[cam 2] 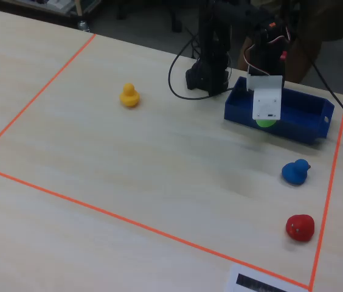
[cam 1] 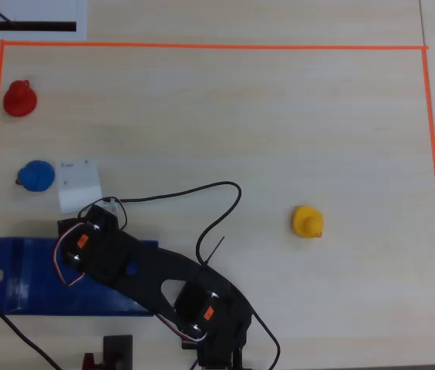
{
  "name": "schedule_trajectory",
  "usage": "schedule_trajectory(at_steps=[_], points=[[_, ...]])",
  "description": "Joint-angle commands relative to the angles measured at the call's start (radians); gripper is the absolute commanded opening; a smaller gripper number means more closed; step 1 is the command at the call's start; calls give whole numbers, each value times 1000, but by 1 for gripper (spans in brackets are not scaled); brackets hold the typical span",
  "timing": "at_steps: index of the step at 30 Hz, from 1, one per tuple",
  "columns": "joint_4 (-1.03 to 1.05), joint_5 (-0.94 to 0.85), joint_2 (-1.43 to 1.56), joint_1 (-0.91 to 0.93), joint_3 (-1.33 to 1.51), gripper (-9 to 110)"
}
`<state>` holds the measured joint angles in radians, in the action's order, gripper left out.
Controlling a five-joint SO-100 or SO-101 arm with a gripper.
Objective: Grasp green duck and put it into box.
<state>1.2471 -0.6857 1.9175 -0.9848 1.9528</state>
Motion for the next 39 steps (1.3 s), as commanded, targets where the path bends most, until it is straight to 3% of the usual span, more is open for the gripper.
schedule_trajectory(at_steps=[1, 17, 27, 39], points=[[3, -11, 28, 15, 2, 0], [287, 8, 72, 18, -353, 0], [291, 92, 160, -94, -144, 0], [104, 175, 175, -181, 114, 0]])
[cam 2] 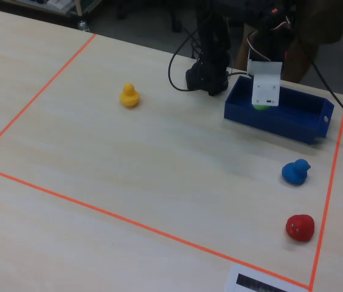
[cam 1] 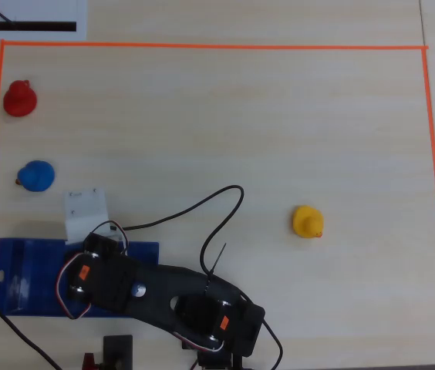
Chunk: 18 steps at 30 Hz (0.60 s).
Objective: Grasp green duck and put it into box.
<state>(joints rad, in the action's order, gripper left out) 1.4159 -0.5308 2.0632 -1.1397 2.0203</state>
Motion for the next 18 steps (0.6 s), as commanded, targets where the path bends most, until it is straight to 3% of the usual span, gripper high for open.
schedule_trajectory(at_steps=[1, 5, 13, 18], points=[[-86, 28, 31, -31, 71, 0], [-149, 44, 46, -41, 147, 4], [-114, 18, 63, -17, 120, 31], [-75, -89, 72, 143, -2, 12]])
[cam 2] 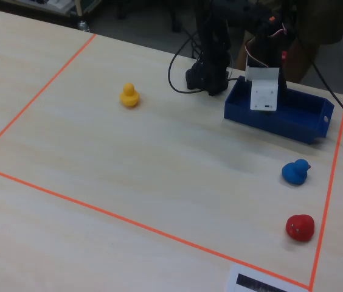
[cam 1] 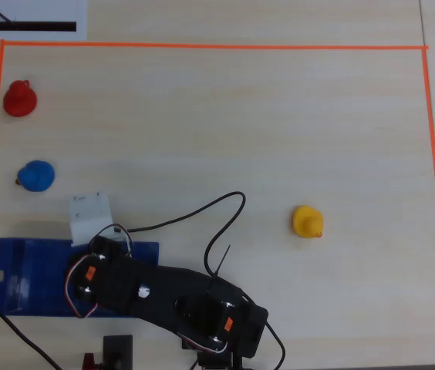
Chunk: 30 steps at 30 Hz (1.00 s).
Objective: Grasp green duck and put it into box.
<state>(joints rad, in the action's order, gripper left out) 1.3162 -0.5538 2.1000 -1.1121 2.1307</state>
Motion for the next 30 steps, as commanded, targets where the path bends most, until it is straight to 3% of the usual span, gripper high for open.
schedule_trajectory(at_steps=[1, 5, 13, 23, 30], points=[[26, -97, 40, 156, -147, 8], [-72, -193, 44, 342, -268, 0], [-565, -469, 31, 644, -193, 0], [-1244, -661, 28, 882, 212, 0], [-1523, -758, 196, 942, 500, 0]])
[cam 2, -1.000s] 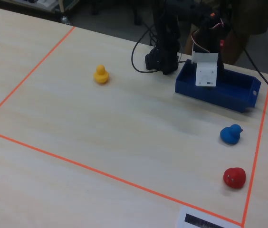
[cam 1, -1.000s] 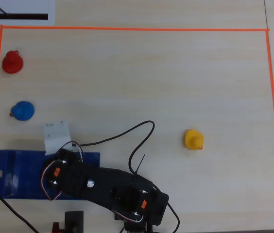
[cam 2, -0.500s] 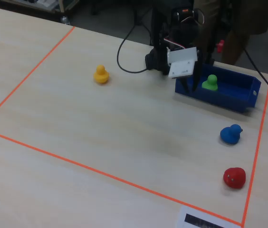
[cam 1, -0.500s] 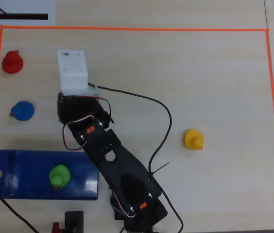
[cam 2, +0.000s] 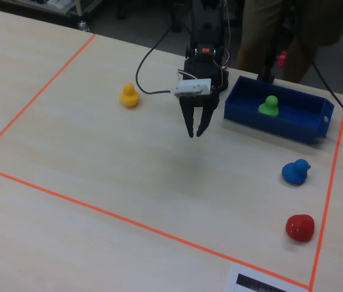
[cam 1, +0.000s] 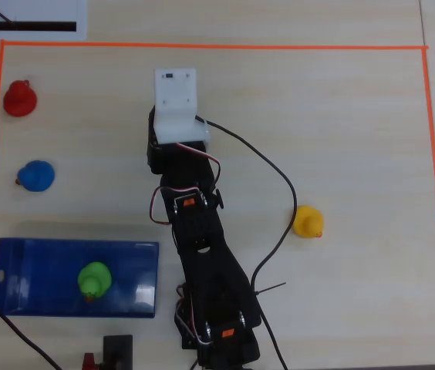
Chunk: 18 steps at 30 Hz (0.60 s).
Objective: Grasp green duck and put it into box.
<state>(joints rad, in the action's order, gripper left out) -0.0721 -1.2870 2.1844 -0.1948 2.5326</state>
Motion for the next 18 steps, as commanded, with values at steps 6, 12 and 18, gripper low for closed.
schedule_trajectory(at_steps=[6, 12, 18], points=[[-153, -34, 371, 69, 333, 0], [48, -32, 772, 104, 577, 0], [252, 60, 911, 166, 577, 0]])
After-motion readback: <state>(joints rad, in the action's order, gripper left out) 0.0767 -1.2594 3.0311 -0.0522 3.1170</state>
